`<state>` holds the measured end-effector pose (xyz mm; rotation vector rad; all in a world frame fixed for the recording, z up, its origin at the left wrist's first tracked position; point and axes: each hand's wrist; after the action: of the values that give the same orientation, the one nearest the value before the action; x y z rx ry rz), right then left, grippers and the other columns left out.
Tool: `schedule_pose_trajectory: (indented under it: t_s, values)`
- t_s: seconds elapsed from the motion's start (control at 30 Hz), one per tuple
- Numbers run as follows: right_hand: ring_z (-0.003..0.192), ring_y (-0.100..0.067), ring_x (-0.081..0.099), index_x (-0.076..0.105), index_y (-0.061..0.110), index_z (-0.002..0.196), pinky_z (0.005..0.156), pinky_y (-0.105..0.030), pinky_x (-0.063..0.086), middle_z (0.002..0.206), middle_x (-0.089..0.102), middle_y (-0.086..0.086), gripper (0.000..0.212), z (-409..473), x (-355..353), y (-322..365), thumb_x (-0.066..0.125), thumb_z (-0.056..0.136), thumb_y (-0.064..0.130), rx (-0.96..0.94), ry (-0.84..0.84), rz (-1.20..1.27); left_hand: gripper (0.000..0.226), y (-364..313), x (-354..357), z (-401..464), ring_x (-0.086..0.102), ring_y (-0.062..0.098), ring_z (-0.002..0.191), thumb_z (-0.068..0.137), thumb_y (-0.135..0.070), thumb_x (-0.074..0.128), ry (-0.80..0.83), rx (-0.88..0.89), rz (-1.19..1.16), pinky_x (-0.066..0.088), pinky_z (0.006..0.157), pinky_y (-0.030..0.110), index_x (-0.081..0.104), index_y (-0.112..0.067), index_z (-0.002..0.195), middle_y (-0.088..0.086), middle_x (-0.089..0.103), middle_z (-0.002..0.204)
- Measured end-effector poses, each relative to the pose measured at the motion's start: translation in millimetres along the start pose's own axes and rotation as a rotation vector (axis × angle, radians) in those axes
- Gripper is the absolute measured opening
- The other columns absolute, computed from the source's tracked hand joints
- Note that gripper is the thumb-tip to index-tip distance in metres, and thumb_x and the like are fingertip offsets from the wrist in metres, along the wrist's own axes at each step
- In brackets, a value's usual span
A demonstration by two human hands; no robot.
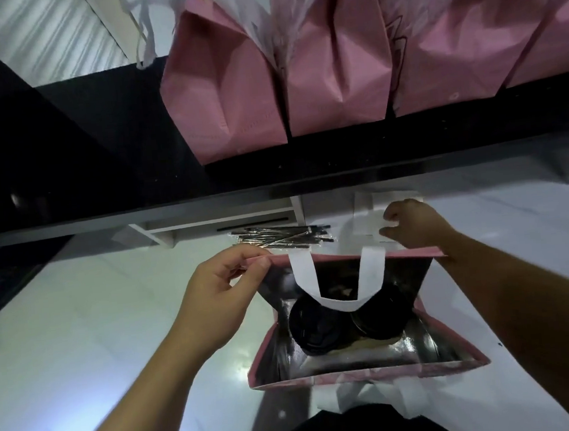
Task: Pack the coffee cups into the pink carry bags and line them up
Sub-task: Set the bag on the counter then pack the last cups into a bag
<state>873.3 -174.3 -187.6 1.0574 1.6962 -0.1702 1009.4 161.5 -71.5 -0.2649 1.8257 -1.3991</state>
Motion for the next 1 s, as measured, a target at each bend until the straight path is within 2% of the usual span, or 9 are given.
schedule_pose_trajectory:
  t_s: [0.07,0.17,0.3,0.43,0.53,0.6,0.8,0.93,1.0]
  values:
    - [0.125,-0.032,0.054,0.063,0.011,0.134,0.106,-0.041,0.046,0.136,0.059,-0.013,0.052,7.6,8.4,-1.8,0.075,0.090,0.036,-0.018,0.002,-0.053,0.020,0.8,0.2,1.4,0.073,0.019,0.097,0.096,-0.041,0.061,0.000,0.001,-0.020,0.057,0.086,0.039,0.079,-0.036,0.101,-0.006,0.079,0.100]
    - [0.121,-0.034,0.053,0.066,0.010,0.127,0.104,-0.041,0.045,0.129,0.059,-0.014,0.046,11.6,14.6,-8.5,0.078,0.089,0.033,-0.038,-0.036,-0.063,0.020,0.8,0.0,3.3,0.073,0.022,0.098,0.097,-0.040,0.060,0.004,-0.011,-0.003,0.058,0.089,0.046,0.079,-0.036,0.102,-0.005,0.079,0.101]
    - [0.095,-0.029,0.067,0.077,0.008,0.100,0.084,-0.038,0.053,0.102,0.074,-0.009,0.018,12.2,13.6,-15.0,0.072,0.094,0.024,-0.066,-0.117,0.089,0.020,-1.7,1.6,4.9,0.072,0.020,0.097,0.098,-0.039,0.060,0.006,-0.014,0.019,0.058,0.088,0.045,0.079,-0.040,0.103,-0.008,0.078,0.101]
    - [0.077,-0.027,0.064,0.072,0.012,0.079,0.071,-0.033,0.047,0.081,0.071,-0.005,0.029,11.4,14.0,-23.3,0.061,0.101,0.028,0.034,-0.131,0.218,0.021,-2.8,3.5,5.6,0.072,0.020,0.098,0.097,-0.042,0.059,-0.002,-0.028,0.014,0.058,0.087,0.042,0.079,-0.039,0.104,-0.008,0.078,0.101]
    - [0.082,-0.017,0.063,0.075,0.018,0.099,0.066,-0.023,0.044,0.093,0.071,0.000,0.016,13.7,12.3,-30.1,0.063,0.100,0.027,0.130,-0.194,0.493,0.021,-4.3,3.5,5.4,0.073,0.019,0.099,0.097,-0.043,0.059,0.002,-0.024,0.004,0.057,0.086,0.038,0.079,-0.040,0.102,-0.009,0.078,0.101]
    - [0.079,-0.016,0.060,0.073,0.016,0.107,0.062,-0.022,0.043,0.097,0.070,-0.002,0.019,14.9,11.4,-34.2,0.060,0.101,0.027,0.184,-0.263,0.617,0.021,-4.9,2.7,5.9,0.072,0.017,0.100,0.096,-0.044,0.058,0.004,-0.017,0.006,0.057,0.084,0.032,0.079,-0.042,0.102,-0.010,0.078,0.102]
    - [0.063,-0.018,0.053,0.066,0.017,0.103,0.058,-0.028,0.041,0.078,0.063,-0.002,0.024,-2.6,0.1,-42.6,0.051,0.100,0.035,0.169,-0.458,0.702,0.020,-4.1,2.0,5.5,0.072,0.013,0.099,0.097,-0.038,0.060,0.006,0.010,-0.030,0.054,0.083,0.016,0.079,-0.040,0.100,-0.011,0.079,0.100]
    - [0.075,-0.019,0.058,0.064,0.025,0.100,0.067,-0.034,0.048,0.087,0.066,0.003,0.018,-40.3,-12.4,-39.0,0.051,0.101,0.037,0.112,-0.551,0.713,0.019,-3.0,3.2,4.8,0.073,0.013,0.099,0.095,-0.041,0.060,-0.015,0.000,-0.065,0.056,0.086,0.025,0.079,-0.038,0.101,-0.010,0.079,0.100]
    - [0.081,-0.018,0.060,0.063,0.026,0.100,0.065,-0.031,0.048,0.091,0.065,0.008,0.016,-68.9,-19.1,-32.6,0.051,0.103,0.037,0.091,-0.573,0.710,0.019,-3.6,3.4,4.3,0.072,0.010,0.097,0.093,-0.043,0.060,-0.032,0.007,-0.059,0.056,0.085,0.024,0.078,-0.041,0.099,-0.012,0.079,0.099]
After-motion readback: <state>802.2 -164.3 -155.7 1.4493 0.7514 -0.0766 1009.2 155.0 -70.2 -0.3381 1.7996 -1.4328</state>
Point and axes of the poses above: each hand's wrist, its own z-axis towards the middle knuckle, its own x-axis out of the palm, y = z × x
